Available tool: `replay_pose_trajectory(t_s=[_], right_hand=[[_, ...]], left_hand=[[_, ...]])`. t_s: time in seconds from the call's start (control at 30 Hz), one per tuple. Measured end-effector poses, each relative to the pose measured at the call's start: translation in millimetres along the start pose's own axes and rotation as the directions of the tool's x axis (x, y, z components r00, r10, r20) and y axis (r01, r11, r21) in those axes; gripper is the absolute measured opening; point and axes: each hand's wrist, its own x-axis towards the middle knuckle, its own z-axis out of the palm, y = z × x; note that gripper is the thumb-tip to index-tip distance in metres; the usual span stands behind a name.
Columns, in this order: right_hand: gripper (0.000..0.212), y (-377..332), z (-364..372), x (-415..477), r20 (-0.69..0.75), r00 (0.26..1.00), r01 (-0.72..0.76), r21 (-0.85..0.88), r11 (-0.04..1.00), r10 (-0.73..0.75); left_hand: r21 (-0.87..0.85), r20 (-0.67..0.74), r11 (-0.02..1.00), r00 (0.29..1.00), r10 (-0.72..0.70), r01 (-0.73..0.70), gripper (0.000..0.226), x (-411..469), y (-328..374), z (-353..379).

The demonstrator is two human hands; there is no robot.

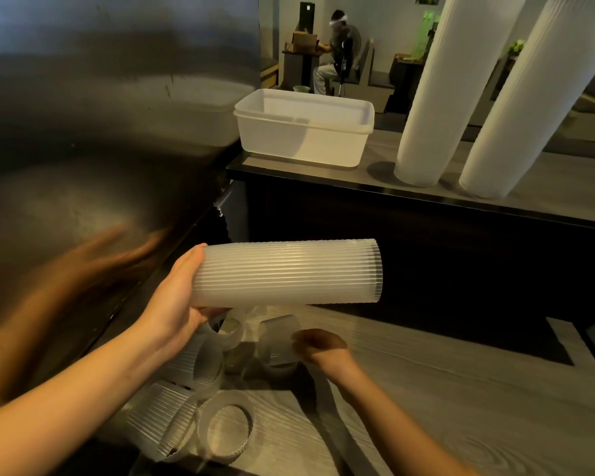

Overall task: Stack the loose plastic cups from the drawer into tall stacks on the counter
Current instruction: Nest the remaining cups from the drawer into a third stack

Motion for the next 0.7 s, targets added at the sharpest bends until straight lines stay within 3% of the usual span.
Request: replay_pose_trajectory(t_s=[0.17, 0.27, 0.33, 0.47, 0.6, 0.7], right_hand=[[0.018, -5, -5, -11, -0.073, 0.997, 0.044, 0.424, 0.904, -0.014], [0.017, -6, -19, -19, -0.206, 0.978, 0.139, 0.618, 0.774, -0.011], [0.017, -9, -34, -28, -0.324, 0.945, 0.248, 0.657, 0.712, -0.03], [0.019, -19, -64, -52, -0.601, 0.788, 0.46, 0.428, 0.778, -0.135], [0.024, -42, -81, -73, -0.736, 0.624, 0.558, 0.186, 0.809, -0.262], [0.025, -57, -79, -83, -0.711, 0.616, 0.597, 0.142, 0.79, -0.338]], left_hand=[[-0.001, 0.006, 1.0, 1.0, -0.003, 0.003, 0.022, 2, 1, -3], [-0.004, 0.0, 1.0, 1.0, -0.001, 0.001, 0.019, 3, 0, -4], [-0.009, 0.002, 1.0, 1.0, 0.003, -0.003, 0.017, 4, 0, -4], [0.006, -0.002, 1.0, 1.0, 0.013, -0.013, 0.021, 5, -1, -4], [0.027, 0.005, 0.999, 1.0, 0.029, -0.029, 0.024, 4, -2, -4], [0.029, 0.009, 0.999, 0.999, 0.038, -0.039, 0.023, 4, -2, -4]])
